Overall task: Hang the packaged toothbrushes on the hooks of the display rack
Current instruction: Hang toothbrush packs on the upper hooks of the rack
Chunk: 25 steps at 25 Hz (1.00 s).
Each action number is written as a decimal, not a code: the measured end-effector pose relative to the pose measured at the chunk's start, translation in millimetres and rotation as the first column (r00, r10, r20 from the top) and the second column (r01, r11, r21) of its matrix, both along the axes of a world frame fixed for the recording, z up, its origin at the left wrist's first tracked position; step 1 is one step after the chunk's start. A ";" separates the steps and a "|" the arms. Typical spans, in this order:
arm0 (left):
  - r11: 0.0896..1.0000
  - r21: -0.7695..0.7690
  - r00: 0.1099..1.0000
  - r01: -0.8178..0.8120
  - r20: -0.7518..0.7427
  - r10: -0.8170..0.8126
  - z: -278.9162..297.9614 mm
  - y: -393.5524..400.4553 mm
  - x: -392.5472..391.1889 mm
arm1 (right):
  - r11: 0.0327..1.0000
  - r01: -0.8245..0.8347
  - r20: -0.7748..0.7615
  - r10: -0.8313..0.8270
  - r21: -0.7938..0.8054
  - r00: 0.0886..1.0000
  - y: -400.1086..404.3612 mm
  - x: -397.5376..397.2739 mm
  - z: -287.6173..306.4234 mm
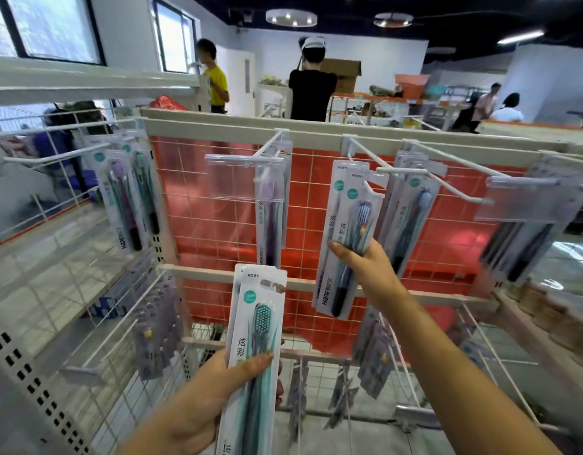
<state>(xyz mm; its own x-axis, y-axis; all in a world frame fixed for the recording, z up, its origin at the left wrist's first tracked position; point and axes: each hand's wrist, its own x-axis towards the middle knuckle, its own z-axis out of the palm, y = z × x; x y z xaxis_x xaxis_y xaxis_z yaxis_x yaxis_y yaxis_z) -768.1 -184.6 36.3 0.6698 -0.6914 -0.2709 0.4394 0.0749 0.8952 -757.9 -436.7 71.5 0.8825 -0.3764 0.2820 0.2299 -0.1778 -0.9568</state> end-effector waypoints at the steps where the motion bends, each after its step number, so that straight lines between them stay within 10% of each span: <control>1: 1.000 -0.012 1.000 0.002 0.001 -0.002 -1.5 1.5 -0.8 | 1.000 -0.009 -0.008 0.009 0.000 1.000 2.3 -4.8 -0.8; 25: 0.989 -0.021 0.989 0.145 0.030 -0.144 -9.8 -2.5 -18.1 | 0.999 -0.031 -0.090 0.030 -0.010 0.996 21.9 -89.6 7.6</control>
